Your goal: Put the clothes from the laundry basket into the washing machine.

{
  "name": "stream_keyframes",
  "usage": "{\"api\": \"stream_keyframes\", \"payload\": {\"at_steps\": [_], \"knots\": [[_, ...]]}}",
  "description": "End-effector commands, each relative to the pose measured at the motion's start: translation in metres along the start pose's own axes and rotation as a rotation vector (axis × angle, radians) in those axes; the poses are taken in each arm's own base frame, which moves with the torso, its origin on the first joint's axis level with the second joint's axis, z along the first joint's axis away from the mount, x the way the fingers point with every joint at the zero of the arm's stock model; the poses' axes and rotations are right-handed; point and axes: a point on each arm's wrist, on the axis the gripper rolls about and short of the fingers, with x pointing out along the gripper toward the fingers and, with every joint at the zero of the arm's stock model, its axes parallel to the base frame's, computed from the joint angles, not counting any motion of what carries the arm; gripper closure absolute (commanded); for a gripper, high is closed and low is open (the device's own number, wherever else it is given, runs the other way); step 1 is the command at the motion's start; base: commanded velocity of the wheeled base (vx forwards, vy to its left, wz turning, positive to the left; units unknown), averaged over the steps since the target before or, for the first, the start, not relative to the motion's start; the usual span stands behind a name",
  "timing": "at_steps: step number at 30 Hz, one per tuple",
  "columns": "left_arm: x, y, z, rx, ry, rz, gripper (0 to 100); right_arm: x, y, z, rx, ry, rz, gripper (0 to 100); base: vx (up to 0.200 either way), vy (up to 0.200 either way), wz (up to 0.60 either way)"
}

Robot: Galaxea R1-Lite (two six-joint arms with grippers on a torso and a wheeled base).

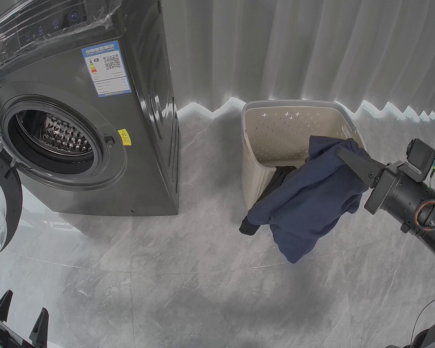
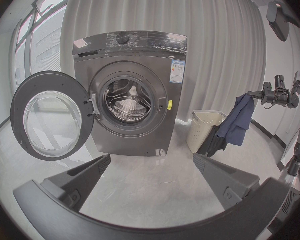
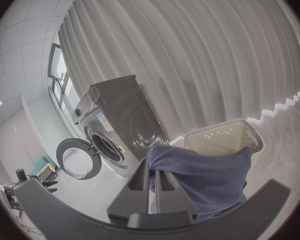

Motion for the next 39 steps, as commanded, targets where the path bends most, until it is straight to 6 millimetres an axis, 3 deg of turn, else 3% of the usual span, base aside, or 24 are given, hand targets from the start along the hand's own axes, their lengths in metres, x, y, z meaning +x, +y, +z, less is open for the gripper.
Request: {"api": "stream_keyframes", "payload": {"at_steps": [1,20,29,39], "knots": [[0.0003,0.0002,-0.0043,-0.001,0.004,0.0,0,0.0002,0.0,-0.0003,0.0,0.001,0.0,100,0.0,0.2,0.0],[0.0003,0.0002,-0.0043,-0.001,0.004,0.0,0,0.0005,-0.0001,-0.0007,0.0,0.002,0.0,100,0.0,0.2,0.0],[0.0003,0.0002,-0.0043,-0.001,0.004,0.0,0,0.0007,-0.0006,-0.0033,0.0,0.013,-0.003,100,0.0,0.0,0.0],[0.0003,0.0002,-0.0043,-0.001,0.004,0.0,0,0.0003,-0.0007,-0.0033,0.0,0.013,-0.003,100,-0.2,0.0,0.0]]}}
